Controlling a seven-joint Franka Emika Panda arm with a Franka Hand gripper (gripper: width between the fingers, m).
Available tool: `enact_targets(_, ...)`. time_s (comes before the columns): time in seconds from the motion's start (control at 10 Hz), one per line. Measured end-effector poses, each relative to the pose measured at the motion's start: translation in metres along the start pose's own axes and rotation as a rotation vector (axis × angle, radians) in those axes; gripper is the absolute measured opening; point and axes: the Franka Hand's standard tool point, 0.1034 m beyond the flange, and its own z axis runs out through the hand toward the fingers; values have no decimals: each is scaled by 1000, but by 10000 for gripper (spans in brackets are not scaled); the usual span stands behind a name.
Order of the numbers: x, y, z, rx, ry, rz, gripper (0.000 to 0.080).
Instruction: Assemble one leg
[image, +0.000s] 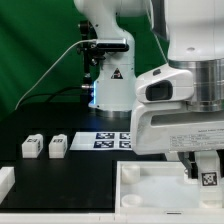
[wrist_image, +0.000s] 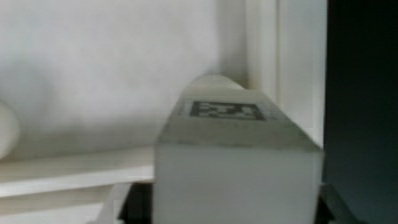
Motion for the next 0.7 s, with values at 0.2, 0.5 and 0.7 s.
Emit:
enact_targets(0.2,1,-1,-1,2,4,363,292)
enact_targets(0.5,2,4,3,65,26,1086,292)
enact_targets(0.7,-1,4,3,79,30,1218,292)
